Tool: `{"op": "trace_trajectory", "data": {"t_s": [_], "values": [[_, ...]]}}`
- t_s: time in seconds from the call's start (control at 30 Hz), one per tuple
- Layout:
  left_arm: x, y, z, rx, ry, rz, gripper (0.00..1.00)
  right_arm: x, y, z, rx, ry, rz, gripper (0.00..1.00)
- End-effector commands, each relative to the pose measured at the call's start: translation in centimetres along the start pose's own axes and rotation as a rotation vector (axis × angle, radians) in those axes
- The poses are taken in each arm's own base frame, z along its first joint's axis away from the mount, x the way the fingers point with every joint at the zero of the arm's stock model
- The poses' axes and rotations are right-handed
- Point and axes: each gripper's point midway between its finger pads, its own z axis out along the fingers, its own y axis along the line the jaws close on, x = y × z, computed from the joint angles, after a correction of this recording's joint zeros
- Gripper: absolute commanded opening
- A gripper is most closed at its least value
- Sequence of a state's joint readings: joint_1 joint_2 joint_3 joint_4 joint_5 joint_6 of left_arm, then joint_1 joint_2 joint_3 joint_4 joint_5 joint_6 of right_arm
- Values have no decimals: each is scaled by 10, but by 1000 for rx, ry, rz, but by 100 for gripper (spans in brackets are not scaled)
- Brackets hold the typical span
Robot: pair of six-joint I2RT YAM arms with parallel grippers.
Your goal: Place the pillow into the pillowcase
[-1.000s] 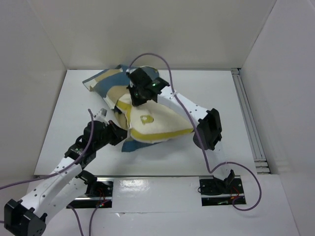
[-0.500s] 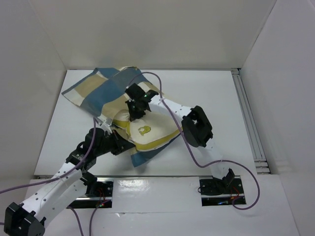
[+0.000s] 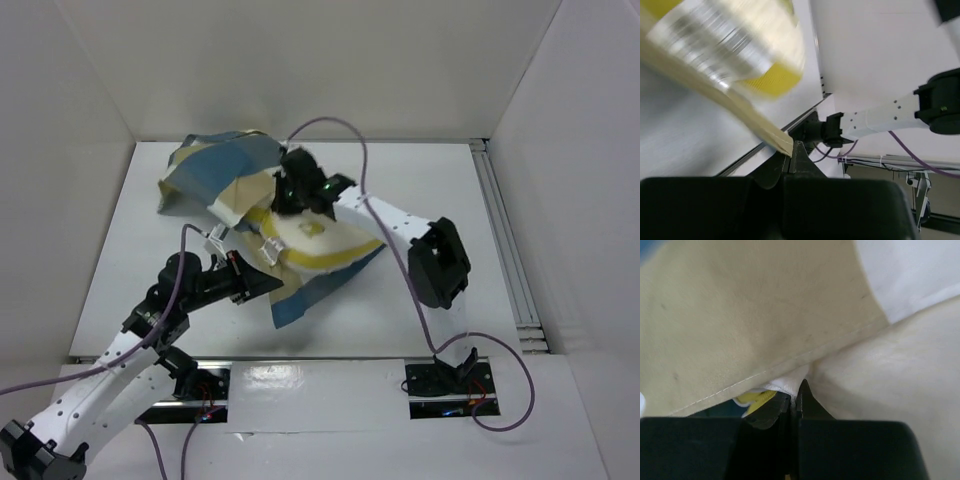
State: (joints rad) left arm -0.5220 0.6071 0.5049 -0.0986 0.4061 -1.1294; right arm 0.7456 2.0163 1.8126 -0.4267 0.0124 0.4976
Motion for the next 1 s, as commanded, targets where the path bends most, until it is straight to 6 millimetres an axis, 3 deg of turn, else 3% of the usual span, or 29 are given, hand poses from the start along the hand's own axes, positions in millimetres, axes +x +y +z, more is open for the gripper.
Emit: {"op": "trace_trajectory", "data": {"t_s": [0.0,0.1,0.13,0.17,0.2,0.23,0.27,0.3,0.33,0.37,0.4,0.43,0.53,0.6,0.63,0.67,0.7,0.73,0.77,0.83,0.9,0.97], "values": [[16,-12,-16,37,63,-3,0,103,-4,50,-3,154,20,0],[11,-6,-21,-19,21,8,0,109,6,35,-40,167,24,0],[12,2,-25,-60,21,22,0,105,2,19,-11,177,-4,0],[9,5,-27,-88,9,43,0,99,-1,9,11,168,-18,6],[-4,-3,-31,-116,-38,82,14,93,-2,-3,21,157,-31,19],[-3,10,-37,-201,-18,120,30,81,0,-29,13,125,-51,55],[-8,19,-33,-276,-1,140,40,78,-1,-44,16,112,-51,69],[-27,8,-35,-310,-47,185,49,77,-3,-59,13,108,-60,77],[-33,13,-35,-362,-37,243,65,69,-9,-85,15,70,-51,82],[-40,17,-33,-406,-33,266,68,68,-12,-97,22,58,-51,85],[-47,34,-28,-510,-15,277,73,73,-16,-108,29,70,-52,87],[-60,26,-25,-516,-32,330,76,76,-30,-125,68,62,-21,87],[-92,39,-10,-651,-51,427,77,88,-66,-151,155,44,62,87],[-113,53,1,-772,-64,467,79,97,-87,-160,186,43,128,89],[-128,50,7,-815,-80,487,79,100,-95,-163,189,36,165,90],[-130,72,25,-899,-36,493,81,109,-113,-169,190,44,244,90],[-134,78,32,-939,-28,520,82,107,-116,-170,165,25,281,92],[-149,75,38,-992,-80,555,84,120,-120,-175,130,44,335,92],[-150,96,48,-1071,-39,571,84,113,-129,-175,117,9,378,93],[-162,97,61,-1127,-53,637,85,120,-137,-177,96,11,429,93],[-161,119,72,-1211,16,698,85,130,-146,-176,81,31,463,93],[-169,124,75,-1282,2,746,87,134,-151,-176,86,41,478,94]]}}
